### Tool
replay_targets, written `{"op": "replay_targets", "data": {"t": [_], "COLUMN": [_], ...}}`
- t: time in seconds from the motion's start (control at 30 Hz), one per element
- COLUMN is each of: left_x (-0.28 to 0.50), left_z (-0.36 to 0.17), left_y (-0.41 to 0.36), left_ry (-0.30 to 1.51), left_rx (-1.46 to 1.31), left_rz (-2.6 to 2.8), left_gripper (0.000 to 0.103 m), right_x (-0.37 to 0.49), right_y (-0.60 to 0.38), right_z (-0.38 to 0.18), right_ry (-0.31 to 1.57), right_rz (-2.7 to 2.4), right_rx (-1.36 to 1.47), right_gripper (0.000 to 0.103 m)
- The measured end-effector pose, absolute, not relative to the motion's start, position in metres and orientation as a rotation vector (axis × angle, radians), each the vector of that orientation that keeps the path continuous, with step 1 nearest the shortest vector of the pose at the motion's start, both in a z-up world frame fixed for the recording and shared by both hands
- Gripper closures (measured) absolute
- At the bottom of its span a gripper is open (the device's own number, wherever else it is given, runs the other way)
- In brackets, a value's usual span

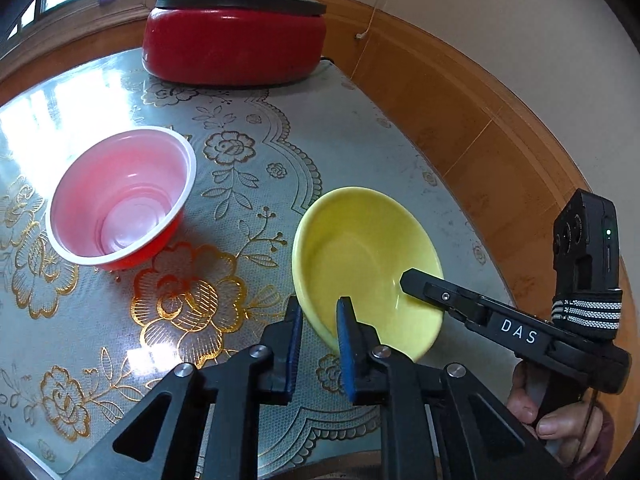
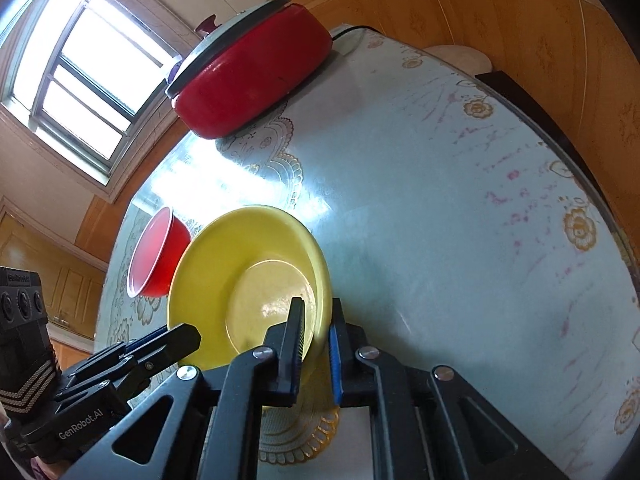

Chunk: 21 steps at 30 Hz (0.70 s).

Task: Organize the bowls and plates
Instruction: 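Grasp the yellow bowl rim with the left gripper and lift it, then carry the yellow bowl over the steel basin and lower it inside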

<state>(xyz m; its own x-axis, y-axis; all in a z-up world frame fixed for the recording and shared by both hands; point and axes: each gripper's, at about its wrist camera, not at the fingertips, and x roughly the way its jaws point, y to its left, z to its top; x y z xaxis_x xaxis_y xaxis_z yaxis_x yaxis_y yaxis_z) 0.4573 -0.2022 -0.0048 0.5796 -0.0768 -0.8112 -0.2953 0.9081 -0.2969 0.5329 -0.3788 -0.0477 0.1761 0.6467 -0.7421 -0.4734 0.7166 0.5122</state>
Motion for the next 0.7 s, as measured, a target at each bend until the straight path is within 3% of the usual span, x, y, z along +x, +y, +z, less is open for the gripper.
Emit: {"op": "replay_targets", "data": {"t": [0.7], "left_x": [0.387], "left_z": [0.027], "left_y": [-0.258], "left_ry": [0.865], "left_rx": [-0.348], "left_rz": [0.052], "left_gripper": [0.086], "right_x": [0.466], "right_y": [-0.438], "right_z": [-0.003], "right_ry": [1.036], "right_rz": [0.802], "right_rx": [0.209], "right_gripper": [0.093]}}
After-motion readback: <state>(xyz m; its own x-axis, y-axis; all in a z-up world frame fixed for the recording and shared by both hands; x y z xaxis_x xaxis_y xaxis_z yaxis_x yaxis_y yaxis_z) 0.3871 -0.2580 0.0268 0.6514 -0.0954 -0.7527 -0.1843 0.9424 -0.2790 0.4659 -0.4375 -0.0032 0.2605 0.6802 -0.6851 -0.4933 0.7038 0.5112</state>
